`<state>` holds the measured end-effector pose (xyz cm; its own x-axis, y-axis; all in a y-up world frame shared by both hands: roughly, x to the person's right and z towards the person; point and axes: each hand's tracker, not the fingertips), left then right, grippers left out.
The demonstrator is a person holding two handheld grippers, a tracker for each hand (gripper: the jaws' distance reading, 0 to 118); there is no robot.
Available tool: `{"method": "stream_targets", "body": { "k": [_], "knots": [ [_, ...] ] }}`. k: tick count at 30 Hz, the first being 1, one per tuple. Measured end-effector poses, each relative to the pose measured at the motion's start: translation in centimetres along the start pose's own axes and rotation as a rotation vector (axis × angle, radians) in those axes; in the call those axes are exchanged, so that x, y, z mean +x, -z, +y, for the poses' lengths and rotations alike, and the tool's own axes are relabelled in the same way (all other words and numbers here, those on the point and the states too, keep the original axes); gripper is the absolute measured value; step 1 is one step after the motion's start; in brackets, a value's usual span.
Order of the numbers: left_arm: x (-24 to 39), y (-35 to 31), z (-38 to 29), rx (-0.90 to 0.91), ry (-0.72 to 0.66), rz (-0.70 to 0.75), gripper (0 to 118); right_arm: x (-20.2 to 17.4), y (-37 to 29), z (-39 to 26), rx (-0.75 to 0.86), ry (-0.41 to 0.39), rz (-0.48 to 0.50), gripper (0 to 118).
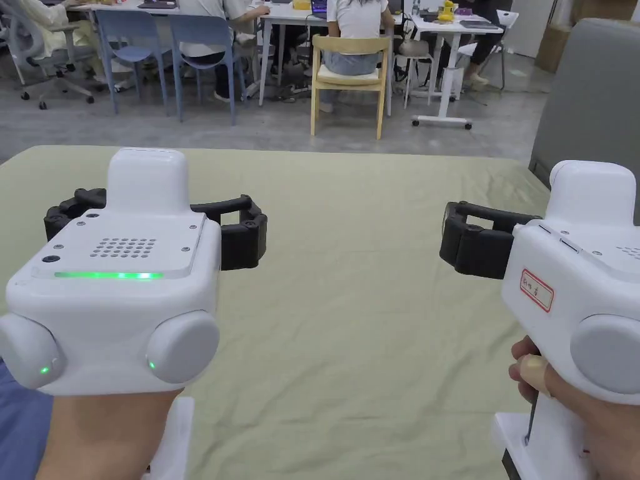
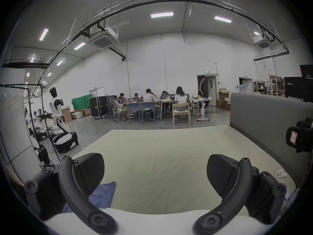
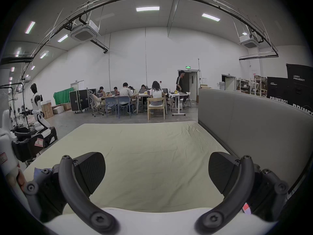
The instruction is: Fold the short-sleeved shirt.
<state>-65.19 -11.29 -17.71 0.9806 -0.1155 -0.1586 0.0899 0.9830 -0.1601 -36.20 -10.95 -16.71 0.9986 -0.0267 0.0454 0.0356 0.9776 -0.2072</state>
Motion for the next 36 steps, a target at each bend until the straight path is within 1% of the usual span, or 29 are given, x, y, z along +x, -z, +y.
{"method": "stream_targets", "body": {
  "k": [21,27,36],
  "knots": [
    [-0.25,-0.25,0.47,0.015,-0.003,0.005,118,-0.11,-0.32,0.24,0.011,0.001,0.005,118],
    [-0.31,-0.36,0.48,0.005,-0.031,-0.015,118,-0.11,-0.52,0.29,0.015,-0.003,0.005,118],
    [-0.44,-0.39,0.52,0.008,-0.018,-0.011,118,0.03,-0.55,0.22,0.01,0.001,0.004,118]
  ]
}}
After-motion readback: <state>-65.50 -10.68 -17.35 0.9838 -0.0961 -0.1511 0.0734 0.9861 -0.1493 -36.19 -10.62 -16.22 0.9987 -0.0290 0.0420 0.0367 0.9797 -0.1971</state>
